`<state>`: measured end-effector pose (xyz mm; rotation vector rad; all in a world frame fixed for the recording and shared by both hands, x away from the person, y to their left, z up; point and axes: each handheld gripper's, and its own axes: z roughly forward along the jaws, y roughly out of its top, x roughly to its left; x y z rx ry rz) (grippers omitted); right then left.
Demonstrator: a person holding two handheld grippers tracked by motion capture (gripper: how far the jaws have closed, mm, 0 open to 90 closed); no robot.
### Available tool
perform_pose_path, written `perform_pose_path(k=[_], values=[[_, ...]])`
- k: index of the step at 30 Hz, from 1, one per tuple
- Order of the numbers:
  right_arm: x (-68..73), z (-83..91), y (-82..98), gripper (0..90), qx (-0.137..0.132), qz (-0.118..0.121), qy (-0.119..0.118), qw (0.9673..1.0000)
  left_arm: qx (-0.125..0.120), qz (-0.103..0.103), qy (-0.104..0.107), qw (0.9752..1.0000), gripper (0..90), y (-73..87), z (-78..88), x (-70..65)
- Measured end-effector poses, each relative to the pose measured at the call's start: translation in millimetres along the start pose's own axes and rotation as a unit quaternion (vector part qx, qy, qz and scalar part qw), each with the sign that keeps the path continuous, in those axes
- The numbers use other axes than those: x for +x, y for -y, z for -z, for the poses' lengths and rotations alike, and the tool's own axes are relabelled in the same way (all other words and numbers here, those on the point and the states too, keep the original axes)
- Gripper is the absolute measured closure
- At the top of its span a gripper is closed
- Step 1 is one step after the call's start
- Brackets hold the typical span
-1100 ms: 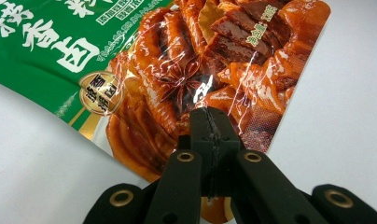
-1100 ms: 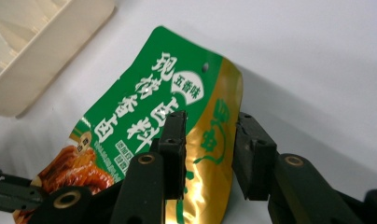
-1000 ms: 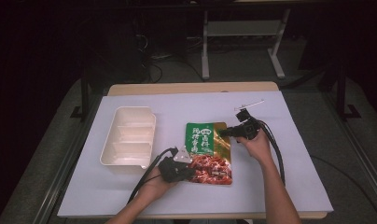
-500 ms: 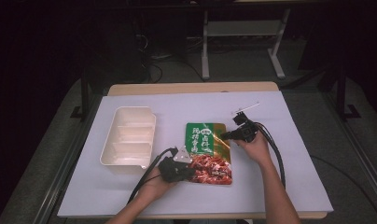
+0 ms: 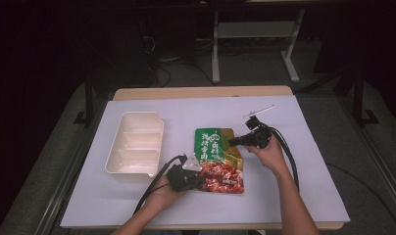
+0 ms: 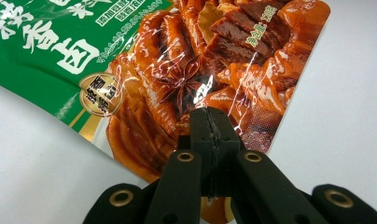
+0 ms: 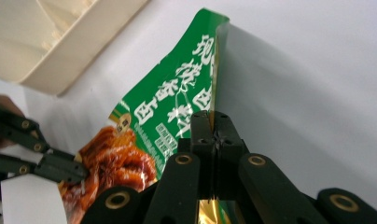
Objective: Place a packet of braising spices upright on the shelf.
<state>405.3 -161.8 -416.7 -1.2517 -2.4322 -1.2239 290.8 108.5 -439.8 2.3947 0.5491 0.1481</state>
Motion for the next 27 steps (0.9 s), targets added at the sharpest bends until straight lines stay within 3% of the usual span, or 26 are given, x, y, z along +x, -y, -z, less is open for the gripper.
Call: perform_pose_path(k=[1, 2, 4, 15, 20, 27], values=[[-2.2, -0.9, 0.5, 86.9, -0.005, -0.007, -0.003, 1.0000, 0.000, -0.003, -0.001, 1.0000, 90.0, -0.1, 0.0, 0.3], [-3.7, -3.1, 0.9, 82.2, 0.004, -0.007, 0.007, 0.9999, 0.000, -0.003, 0.000, 1.0000, 90.0, 0.0, 0.0, 0.4], [-4.0, -9.3, 2.1, 80.9, 0.018, -0.002, 0.015, 0.9997, -0.001, -0.004, 0.000, 1.0000, 90.0, 0.1, -0.1, 0.4], [0.2, -36.0, 5.2, 80.4, 0.040, 0.004, 0.024, 0.9989, -0.004, -0.001, 0.000, 1.0000, 90.0, 0.4, -0.2, 0.0], [0.8, -36.9, 5.6, 86.9, 0.038, 0.006, 0.029, 0.9988, -0.004, 0.000, 0.001, 1.0000, 90.0, 0.8, -0.1, -0.5], [6.1, -29.4, 3.8, 88.3, 0.037, 0.013, 0.033, 0.9987, -0.018, 0.009, 0.008, 0.9998, 88.2, 4.4, 0.6, 1.6]])
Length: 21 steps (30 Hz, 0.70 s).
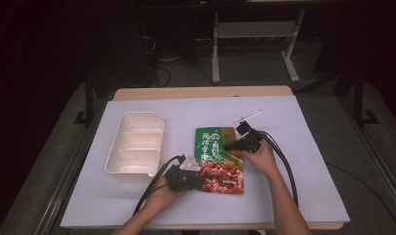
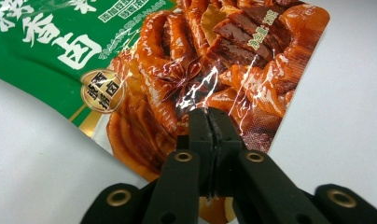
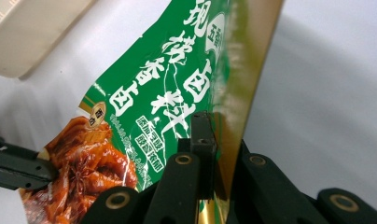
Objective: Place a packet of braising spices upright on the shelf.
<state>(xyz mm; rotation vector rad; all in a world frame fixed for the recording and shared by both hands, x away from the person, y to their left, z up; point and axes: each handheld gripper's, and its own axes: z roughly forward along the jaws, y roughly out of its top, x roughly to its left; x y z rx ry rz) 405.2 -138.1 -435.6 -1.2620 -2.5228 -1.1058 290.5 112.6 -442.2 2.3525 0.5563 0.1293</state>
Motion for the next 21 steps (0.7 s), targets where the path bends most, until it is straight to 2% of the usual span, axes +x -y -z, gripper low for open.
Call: perform_pose_path(k=[8, 9, 10, 12, 13, 15, 21], values=[[3.7, 14.5, -1.1, 88.6, -0.013, 0.002, -0.012, 0.9998, 0.000, 0.014, 0.007, 0.9999, 83.0, 1.9, 4.2, 1.0], [4.7, 16.9, -1.3, 88.6, -0.016, 0.004, -0.014, 0.9998, 0.001, 0.006, 0.006, 1.0000, 82.8, 2.7, 5.3, 1.4], [6.4, 19.1, -1.4, 88.6, -0.021, 0.004, -0.014, 0.9997, 0.000, 0.008, 0.007, 0.9999, 82.3, 3.7, 6.3, 0.6], [10.8, 27.9, -2.3, 88.7, -0.029, 0.009, -0.017, 0.9994, -0.012, 0.011, 0.008, 0.9998, 80.7, 6.1, 9.1, -0.9], [10.8, 27.9, -2.3, 88.7, -0.029, 0.009, -0.017, 0.9994, -0.010, 0.005, 0.010, 0.9999, 80.7, 6.7, 11.2, -0.5], [17.4, 37.5, -2.7, 88.7, -0.041, 0.017, -0.017, 0.9989, -0.034, 0.010, 0.015, 0.9993, 77.0, 10.3, 18.4, -5.2], [28.1, 51.4, -1.5, 88.7, -0.048, 0.030, -0.012, 0.9984, -0.051, -0.002, 0.013, 0.9986, 71.1, 17.2, 29.3, -14.6]])
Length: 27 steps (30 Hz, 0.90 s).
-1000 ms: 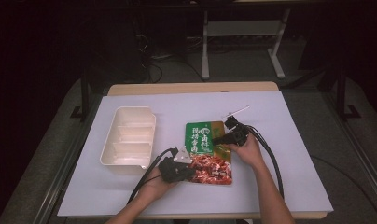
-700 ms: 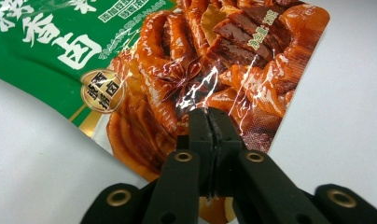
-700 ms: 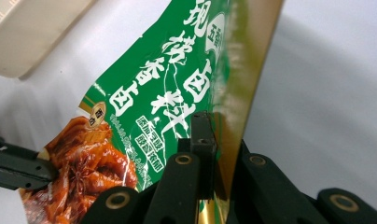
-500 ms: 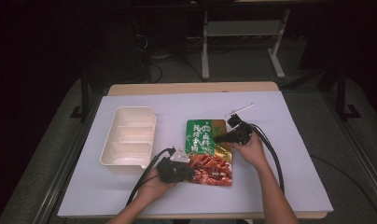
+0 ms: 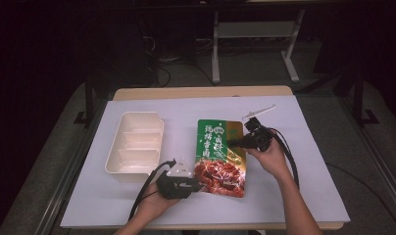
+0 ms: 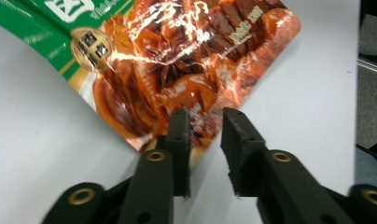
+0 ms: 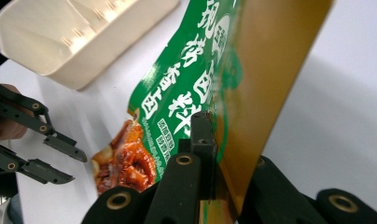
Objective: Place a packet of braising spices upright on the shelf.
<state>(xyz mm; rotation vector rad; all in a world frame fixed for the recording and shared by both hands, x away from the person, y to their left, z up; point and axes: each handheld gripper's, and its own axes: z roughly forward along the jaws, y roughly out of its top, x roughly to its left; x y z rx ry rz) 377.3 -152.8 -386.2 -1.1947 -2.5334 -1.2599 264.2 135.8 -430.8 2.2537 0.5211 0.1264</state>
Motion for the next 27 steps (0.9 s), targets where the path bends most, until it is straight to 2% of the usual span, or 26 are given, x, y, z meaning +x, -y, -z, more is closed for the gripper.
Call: perform_pose_path(k=[2, 7, 10, 11, 12, 13, 16, 17, 22, 27], values=[[6.4, 10.1, -1.3, 88.8, -0.013, 0.010, 0.001, 0.9999, -0.008, -0.008, -0.004, 0.9999, 65.9, 2.0, 4.2, -3.8], [15.6, 22.1, -4.2, 88.9, -0.032, 0.017, -0.001, 0.9994, -0.024, -0.015, -0.008, 0.9996, 61.5, 7.3, 13.5, -11.5], [25.8, 32.3, -8.3, 89.0, -0.044, 0.035, 0.001, 0.9984, -0.031, -0.015, -0.006, 0.9994, 59.6, 11.2, 18.0, -15.5], [25.8, 32.3, -8.3, 89.0, -0.044, 0.035, 0.001, 0.9984, -0.030, -0.020, -0.007, 0.9993, 59.6, 12.0, 20.0, -16.0], [28.9, 34.3, -9.6, 89.0, -0.046, 0.035, 0.002, 0.9983, -0.034, -0.016, -0.007, 0.9993, 59.6, 13.3, 21.0, -17.8], [31.4, 36.3, -10.8, 89.1, -0.048, 0.041, 0.002, 0.9980, -0.034, -0.022, -0.007, 0.9992, 59.5, 13.9, 22.5, -17.9], [39.9, 41.2, -13.6, 89.1, -0.054, 0.053, 0.004, 0.9971, -0.045, -0.016, -0.009, 0.9988, 57.6, 16.0, 27.9, -23.4], [45.5, 43.9, -15.5, 89.1, -0.057, 0.061, 0.005, 0.9964, -0.050, -0.021, -0.008, 0.9985, 56.8, 16.6, 31.0, -26.0], [56.2, 49.6, -20.0, 89.2, -0.069, 0.077, 0.011, 0.9947, -0.055, -0.029, -0.012, 0.9980, 55.4, 18.4, 35.7, -32.9], [65.0, 53.1, -25.7, 89.2, -0.078, 0.091, 0.019, 0.9926, -0.062, -0.029, -0.015, 0.9975, 53.1, 20.7, 41.7, -34.1]])
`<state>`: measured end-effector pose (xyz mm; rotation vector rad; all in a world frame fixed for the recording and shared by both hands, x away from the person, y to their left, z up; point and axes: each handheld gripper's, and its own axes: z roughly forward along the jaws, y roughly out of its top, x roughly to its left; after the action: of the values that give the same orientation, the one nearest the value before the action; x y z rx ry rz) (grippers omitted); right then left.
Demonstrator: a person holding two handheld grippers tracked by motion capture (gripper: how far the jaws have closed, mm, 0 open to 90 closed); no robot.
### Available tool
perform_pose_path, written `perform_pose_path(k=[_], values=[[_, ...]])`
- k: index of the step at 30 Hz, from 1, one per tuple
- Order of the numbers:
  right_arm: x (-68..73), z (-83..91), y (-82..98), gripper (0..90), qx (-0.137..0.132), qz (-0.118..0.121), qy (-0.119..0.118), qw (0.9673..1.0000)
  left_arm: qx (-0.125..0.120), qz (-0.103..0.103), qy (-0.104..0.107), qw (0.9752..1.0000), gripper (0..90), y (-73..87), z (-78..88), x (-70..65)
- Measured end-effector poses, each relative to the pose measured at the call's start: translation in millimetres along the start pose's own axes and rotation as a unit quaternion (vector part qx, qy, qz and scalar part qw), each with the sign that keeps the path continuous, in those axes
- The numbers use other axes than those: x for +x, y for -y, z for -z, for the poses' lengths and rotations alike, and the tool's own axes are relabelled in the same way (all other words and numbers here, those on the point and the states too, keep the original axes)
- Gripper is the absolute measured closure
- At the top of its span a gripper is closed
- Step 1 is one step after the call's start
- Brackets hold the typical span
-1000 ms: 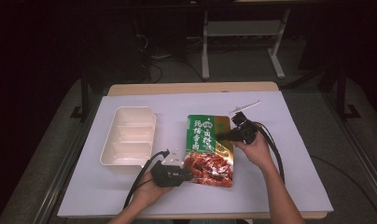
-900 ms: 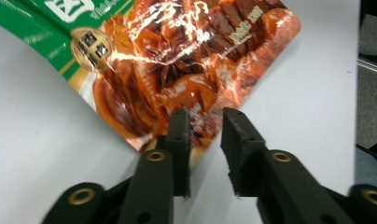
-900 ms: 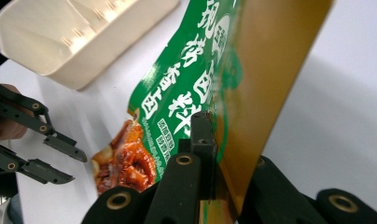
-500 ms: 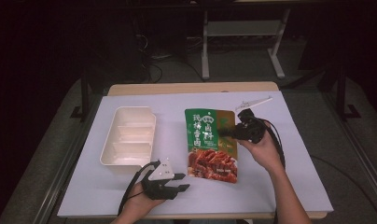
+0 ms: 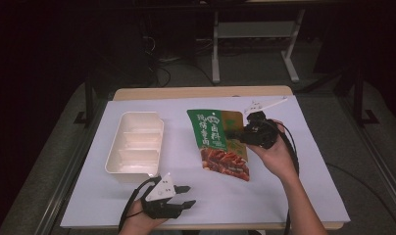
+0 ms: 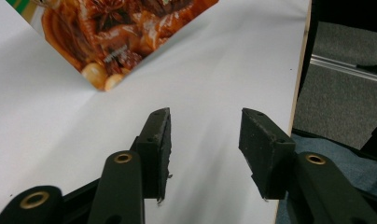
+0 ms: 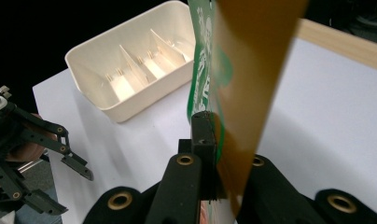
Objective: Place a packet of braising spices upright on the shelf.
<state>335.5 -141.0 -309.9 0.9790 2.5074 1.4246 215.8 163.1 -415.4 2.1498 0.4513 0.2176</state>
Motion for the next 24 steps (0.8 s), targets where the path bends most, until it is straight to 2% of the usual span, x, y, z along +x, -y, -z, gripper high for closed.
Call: perform_pose_path(k=[2, 10, 24], values=[[1.6, 0.4, -1.8, 89.3, 0.000, 0.001, 0.000, 1.0000, 0.002, -0.005, -0.001, 1.0000, 52.7, 0.6, 1.5, 0.8], [9.0, -0.7, -17.3, 89.3, -0.013, 0.009, 0.013, 0.9998, -0.007, 0.000, 0.003, 1.0000, 52.1, 10.0, 3.5, 4.3], [21.8, -11.1, -39.2, 89.3, -0.025, 0.023, 0.008, 0.9994, -0.015, 0.006, 0.008, 0.9998, 44.5, 21.0, 8.6, 6.0]])
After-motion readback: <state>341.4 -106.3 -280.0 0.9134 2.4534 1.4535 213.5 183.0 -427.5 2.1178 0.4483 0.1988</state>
